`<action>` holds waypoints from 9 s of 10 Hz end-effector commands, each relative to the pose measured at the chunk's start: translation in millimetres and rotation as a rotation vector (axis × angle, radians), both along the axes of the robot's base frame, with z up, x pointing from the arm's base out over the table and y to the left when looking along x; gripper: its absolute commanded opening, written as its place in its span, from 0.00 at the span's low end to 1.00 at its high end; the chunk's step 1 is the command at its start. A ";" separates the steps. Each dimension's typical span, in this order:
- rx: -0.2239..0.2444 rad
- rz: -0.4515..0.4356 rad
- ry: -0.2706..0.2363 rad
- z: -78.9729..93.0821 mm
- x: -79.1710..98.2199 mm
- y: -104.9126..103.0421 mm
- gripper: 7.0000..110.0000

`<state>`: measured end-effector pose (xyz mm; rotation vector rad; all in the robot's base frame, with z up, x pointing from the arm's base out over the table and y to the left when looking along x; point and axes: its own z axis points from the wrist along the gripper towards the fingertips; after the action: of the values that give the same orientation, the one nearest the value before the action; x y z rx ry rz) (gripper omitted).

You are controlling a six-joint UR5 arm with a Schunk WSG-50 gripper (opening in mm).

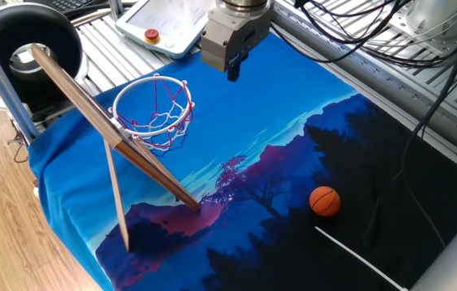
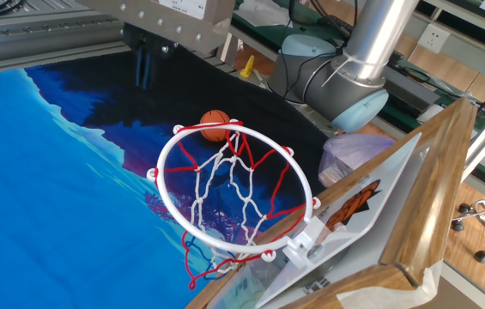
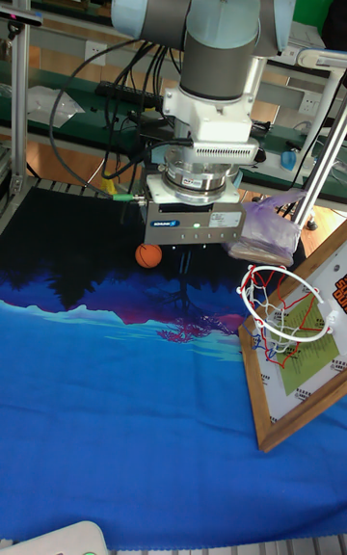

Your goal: Grab a basketball, release it and shoot it into the basket

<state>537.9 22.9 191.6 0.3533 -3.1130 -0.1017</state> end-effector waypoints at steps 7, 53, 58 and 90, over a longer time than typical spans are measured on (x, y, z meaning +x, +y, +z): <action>0.103 -0.027 -0.270 11.9 67.2 24.3 0.00; -0.052 0.062 0.240 -158.0 -263.6 -43.9 0.79; -0.046 0.007 0.249 -171.8 -264.6 -37.1 0.79; -0.017 0.063 0.062 -83.4 -119.8 -20.7 0.00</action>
<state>402.2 10.7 99.9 0.4167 -3.0183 -0.1341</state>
